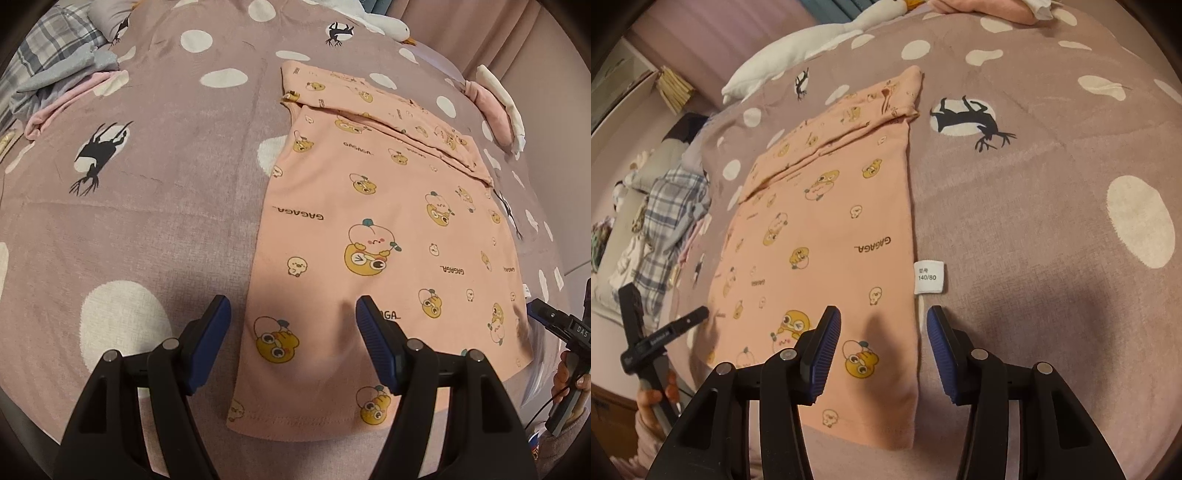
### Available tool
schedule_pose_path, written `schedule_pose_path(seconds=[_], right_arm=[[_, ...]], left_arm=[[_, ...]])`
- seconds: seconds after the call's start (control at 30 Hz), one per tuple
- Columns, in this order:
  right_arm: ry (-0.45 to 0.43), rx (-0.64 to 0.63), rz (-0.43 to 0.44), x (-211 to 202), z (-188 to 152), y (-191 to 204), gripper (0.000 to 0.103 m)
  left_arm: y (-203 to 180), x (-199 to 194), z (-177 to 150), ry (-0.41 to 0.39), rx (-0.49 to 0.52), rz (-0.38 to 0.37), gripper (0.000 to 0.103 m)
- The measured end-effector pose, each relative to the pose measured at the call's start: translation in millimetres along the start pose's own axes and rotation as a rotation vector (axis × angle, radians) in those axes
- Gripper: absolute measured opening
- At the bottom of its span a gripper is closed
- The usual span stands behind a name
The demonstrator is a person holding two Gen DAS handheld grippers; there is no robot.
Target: Fold small clothes
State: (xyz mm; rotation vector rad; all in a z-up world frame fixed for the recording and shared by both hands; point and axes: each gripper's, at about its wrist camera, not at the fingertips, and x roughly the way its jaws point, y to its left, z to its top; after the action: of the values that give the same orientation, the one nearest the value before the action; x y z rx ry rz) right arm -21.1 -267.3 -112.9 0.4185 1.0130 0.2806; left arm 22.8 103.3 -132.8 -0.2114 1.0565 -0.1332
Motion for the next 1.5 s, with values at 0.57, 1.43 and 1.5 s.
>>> schedule_pose_path(seconds=[0.57, 1.43, 1.5], right_arm=[[0.032, -0.008, 0.027, 13, 8, -3, 0.049], [0.061, 0.108, 0.298, 43, 44, -21, 0.050], [0.070, 0.108, 0.312, 41, 39, -23, 0.050]], left_arm=[[0, 11, 6, 0.015, 0.013, -0.050, 0.074], [28, 32, 45, 0.114, -0.191, -0.553, 0.078], [27, 28, 41, 0.119, -0.181, -0.556, 0.077]])
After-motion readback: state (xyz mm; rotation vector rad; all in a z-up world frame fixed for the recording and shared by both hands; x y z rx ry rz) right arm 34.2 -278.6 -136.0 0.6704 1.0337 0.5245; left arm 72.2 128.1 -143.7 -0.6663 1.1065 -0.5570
